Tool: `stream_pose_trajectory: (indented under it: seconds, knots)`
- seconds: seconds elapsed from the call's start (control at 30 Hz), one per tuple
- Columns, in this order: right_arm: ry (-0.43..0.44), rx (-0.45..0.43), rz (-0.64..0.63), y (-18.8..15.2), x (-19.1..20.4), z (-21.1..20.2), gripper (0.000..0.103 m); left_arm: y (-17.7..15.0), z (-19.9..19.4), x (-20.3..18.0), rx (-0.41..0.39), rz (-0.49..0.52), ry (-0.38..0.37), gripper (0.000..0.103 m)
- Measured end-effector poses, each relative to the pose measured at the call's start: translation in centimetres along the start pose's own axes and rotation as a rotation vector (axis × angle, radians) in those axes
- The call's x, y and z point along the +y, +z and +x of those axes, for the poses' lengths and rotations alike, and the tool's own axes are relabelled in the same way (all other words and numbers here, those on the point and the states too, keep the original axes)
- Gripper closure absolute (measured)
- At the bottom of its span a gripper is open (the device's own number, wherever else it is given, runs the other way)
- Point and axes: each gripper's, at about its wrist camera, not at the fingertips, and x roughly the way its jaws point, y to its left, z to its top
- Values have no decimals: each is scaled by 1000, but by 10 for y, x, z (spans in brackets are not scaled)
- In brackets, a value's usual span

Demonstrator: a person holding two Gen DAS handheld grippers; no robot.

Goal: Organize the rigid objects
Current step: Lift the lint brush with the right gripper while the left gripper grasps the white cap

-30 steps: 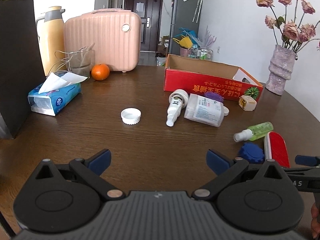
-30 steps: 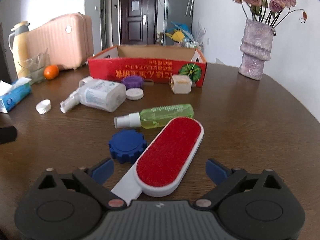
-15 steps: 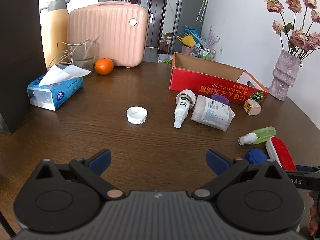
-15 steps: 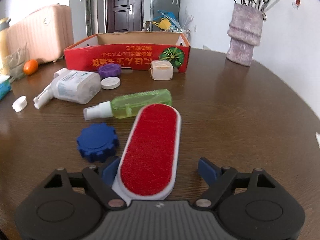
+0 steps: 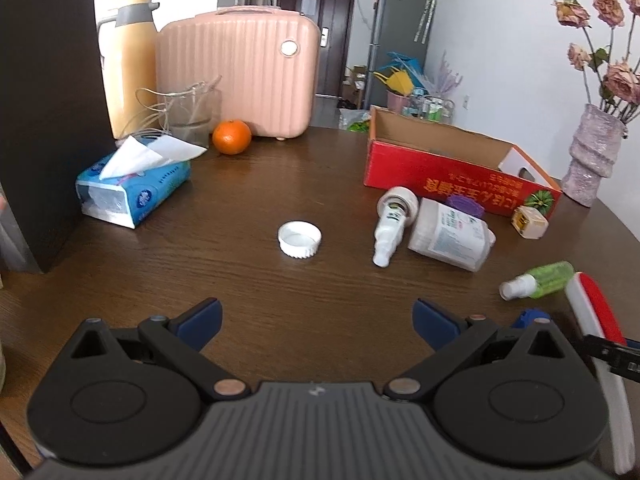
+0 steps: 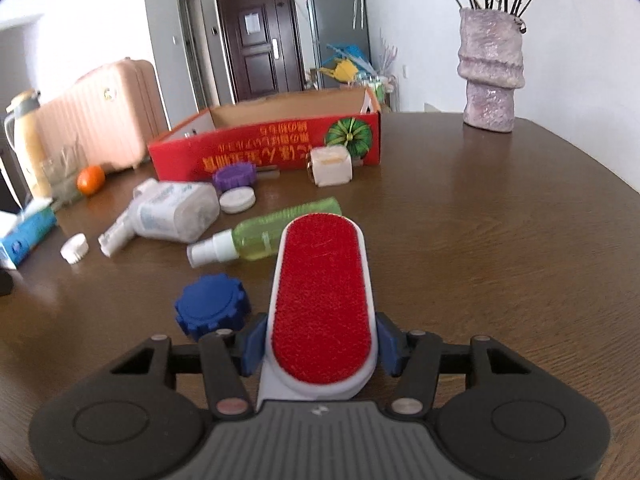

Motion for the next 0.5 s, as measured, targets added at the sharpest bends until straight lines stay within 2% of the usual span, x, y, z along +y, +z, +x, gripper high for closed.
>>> stream_pose_trajectory:
  seconds: [0.23, 0.5]
  knots:
    - [18, -54, 14, 9, -14, -5, 48, 15, 16, -4, -2, 0, 57, 0]
    - [5, -103, 43, 20, -29, -5, 48, 36, 55, -2, 6, -17, 120, 0]
